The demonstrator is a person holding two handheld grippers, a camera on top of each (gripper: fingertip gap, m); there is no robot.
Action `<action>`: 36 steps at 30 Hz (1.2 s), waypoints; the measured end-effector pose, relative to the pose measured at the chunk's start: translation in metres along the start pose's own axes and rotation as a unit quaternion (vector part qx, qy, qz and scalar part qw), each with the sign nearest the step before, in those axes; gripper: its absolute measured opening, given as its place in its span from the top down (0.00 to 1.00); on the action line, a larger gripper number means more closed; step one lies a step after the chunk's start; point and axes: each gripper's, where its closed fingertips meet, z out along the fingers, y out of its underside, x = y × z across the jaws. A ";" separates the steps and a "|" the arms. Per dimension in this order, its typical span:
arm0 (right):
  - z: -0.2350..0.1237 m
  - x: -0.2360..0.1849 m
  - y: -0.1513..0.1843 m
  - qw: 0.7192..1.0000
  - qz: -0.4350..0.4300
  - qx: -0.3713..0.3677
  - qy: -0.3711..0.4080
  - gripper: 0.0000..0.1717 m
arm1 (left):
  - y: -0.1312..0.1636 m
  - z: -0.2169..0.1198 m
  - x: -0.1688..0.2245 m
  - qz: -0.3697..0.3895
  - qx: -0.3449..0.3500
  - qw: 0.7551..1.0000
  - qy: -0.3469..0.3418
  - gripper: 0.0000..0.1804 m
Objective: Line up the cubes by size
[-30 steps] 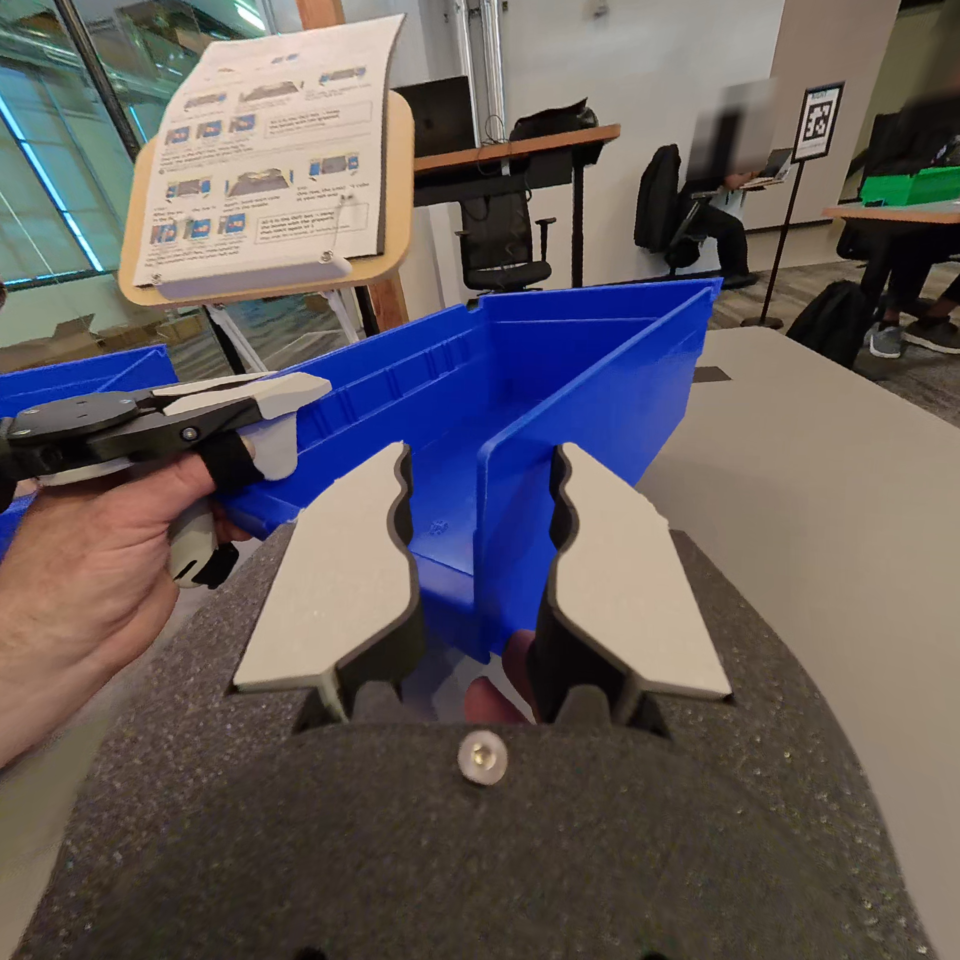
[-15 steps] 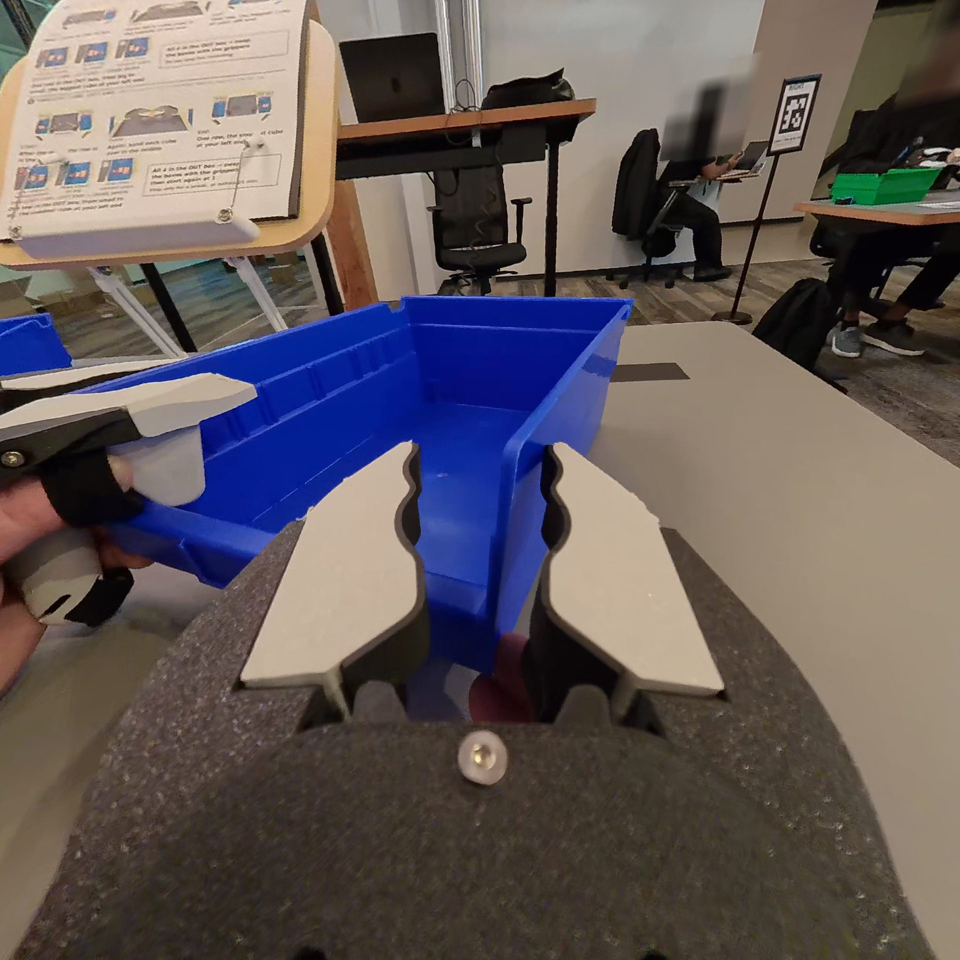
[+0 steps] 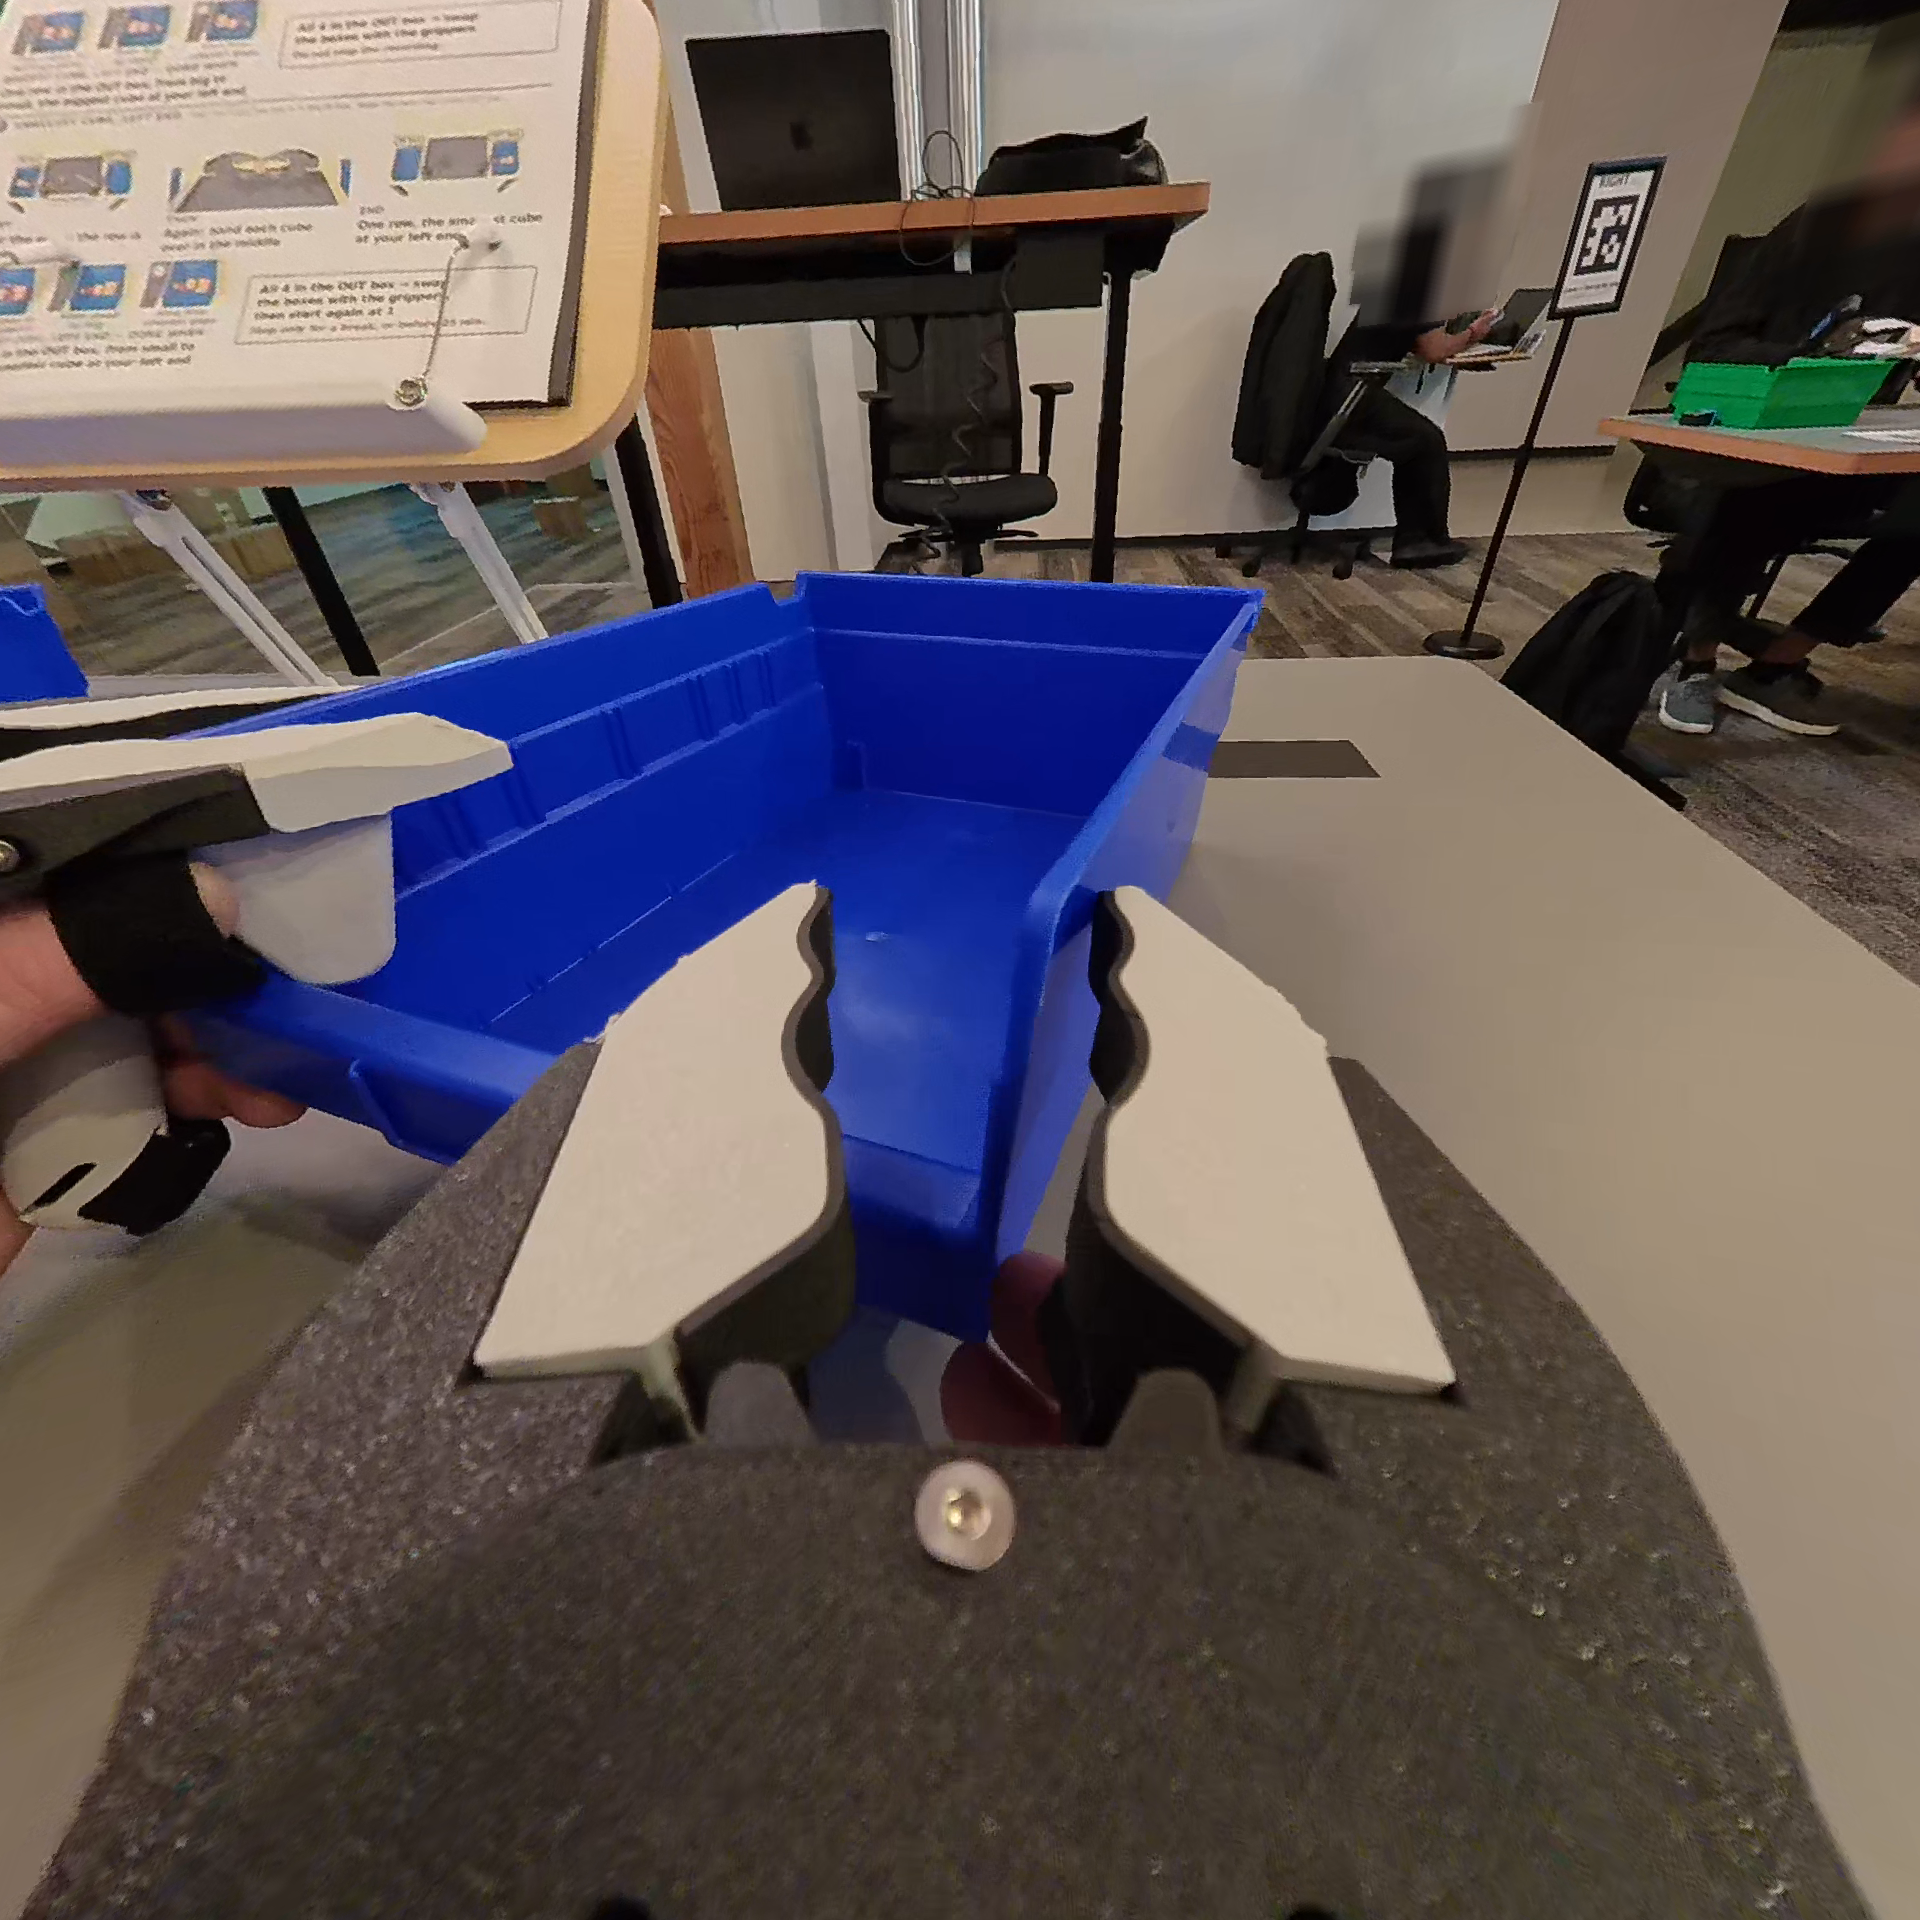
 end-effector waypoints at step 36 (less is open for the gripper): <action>0.061 0.083 0.021 0.994 0.028 -0.101 0.019 0.78 | -0.006 0.036 0.047 -0.142 0.052 0.979 0.140 0.52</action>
